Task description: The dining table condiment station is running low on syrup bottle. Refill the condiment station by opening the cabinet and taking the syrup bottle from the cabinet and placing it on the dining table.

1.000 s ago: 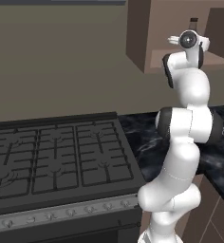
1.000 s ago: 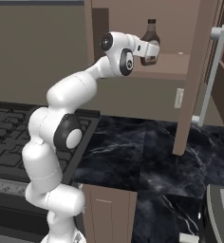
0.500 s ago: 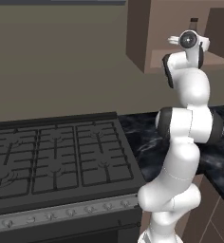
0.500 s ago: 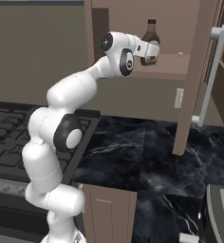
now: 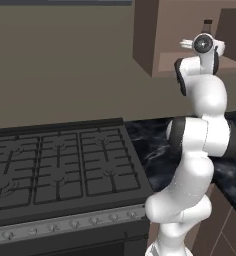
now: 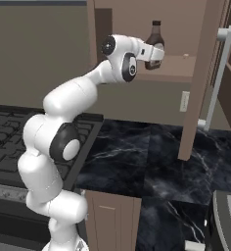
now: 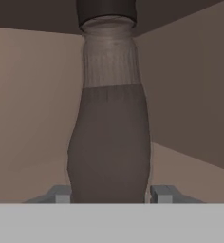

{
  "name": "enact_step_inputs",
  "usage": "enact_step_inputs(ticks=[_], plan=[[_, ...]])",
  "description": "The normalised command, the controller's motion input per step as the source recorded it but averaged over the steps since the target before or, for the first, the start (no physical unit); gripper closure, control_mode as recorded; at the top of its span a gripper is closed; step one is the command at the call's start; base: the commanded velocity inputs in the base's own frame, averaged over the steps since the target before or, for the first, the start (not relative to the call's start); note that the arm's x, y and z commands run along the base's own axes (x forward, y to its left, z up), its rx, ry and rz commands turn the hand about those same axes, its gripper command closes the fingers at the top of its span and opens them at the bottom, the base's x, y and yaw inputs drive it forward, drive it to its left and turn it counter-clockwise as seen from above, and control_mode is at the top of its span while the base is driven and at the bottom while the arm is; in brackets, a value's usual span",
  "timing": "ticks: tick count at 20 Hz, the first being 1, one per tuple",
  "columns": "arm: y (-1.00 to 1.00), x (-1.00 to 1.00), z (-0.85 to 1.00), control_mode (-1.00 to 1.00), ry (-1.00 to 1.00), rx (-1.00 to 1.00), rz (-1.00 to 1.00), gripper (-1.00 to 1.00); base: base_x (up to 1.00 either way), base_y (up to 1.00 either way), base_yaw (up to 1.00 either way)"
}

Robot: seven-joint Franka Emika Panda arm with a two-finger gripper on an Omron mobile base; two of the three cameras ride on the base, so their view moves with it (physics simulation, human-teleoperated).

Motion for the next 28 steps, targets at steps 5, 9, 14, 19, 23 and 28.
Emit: enact_step_inputs(ticks=[5,9,14,19,23,28], plan=[[0.01,-0.89,0.07,-1.00,-0.02,-0.02,0.03,1.00,0.00,0.00,0.00],[0.11,-0.89,0.18,-1.00,0.00,-0.05,0.08,1.00,0.00,0.00,0.00],[0.47,-0.70,0.16,-1.00,0.08,-0.04,0.20,1.00,0.00,0.00,0.00],[0.44,-0.63,0.41,-1.00,0.18,0.00,0.24,1.00,0.00,0.00,0.00],[0.24,-0.79,0.37,-1.00,0.13,0.00,0.29,1.00,0.00,0.00,0.00],[0.20,-0.75,-0.01,-1.00,0.06,0.00,0.30,1.00,0.00,0.00,0.00]])
